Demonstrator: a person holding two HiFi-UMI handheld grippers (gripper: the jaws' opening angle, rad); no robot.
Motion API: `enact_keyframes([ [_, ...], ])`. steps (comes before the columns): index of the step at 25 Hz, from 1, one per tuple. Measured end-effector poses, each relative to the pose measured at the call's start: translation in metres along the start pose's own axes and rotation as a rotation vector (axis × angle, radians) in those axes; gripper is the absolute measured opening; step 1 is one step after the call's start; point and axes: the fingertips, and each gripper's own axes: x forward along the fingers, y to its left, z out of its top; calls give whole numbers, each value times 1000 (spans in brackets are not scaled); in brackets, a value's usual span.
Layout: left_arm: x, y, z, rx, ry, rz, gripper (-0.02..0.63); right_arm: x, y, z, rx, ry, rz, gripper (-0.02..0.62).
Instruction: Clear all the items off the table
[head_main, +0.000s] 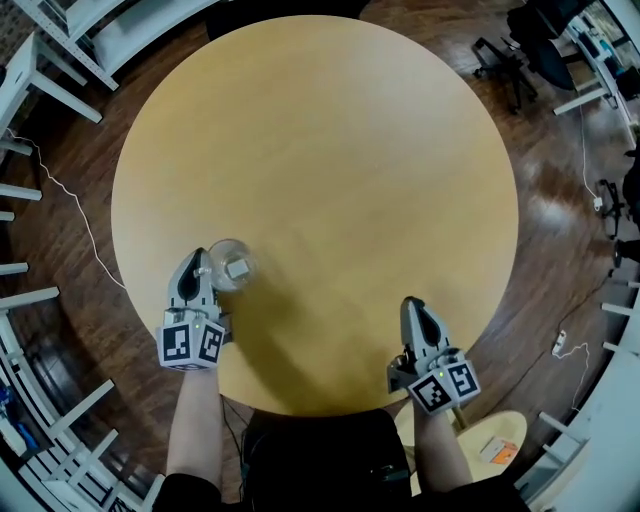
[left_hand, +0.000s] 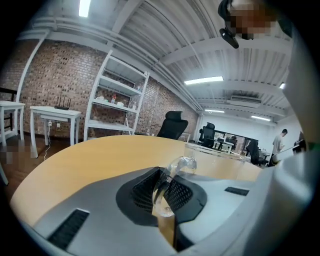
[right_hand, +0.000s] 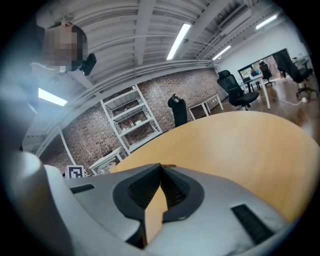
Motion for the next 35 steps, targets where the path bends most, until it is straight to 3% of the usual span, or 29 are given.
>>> enact_keyframes([
  [3,5,-1,-1,16,0,3,1,6,2,-6,38,17,25,3],
  [11,5,6,-5,49,11,28,0,6,14,-6,7,42,84,4],
  [17,2,9,-11,112,55,72,5,-4,21,10,136,-18,122,3],
  [22,-3,6,-15,140,63,70,81,-16,25,3,93,-18,107,3],
  [27,-15,-1,-28,180,125,56,209,-25,28,2,144,-43,114,3],
  [35,-49,-3,-17,160,103,-8,210,-29,64,12,70,-88,125,4],
])
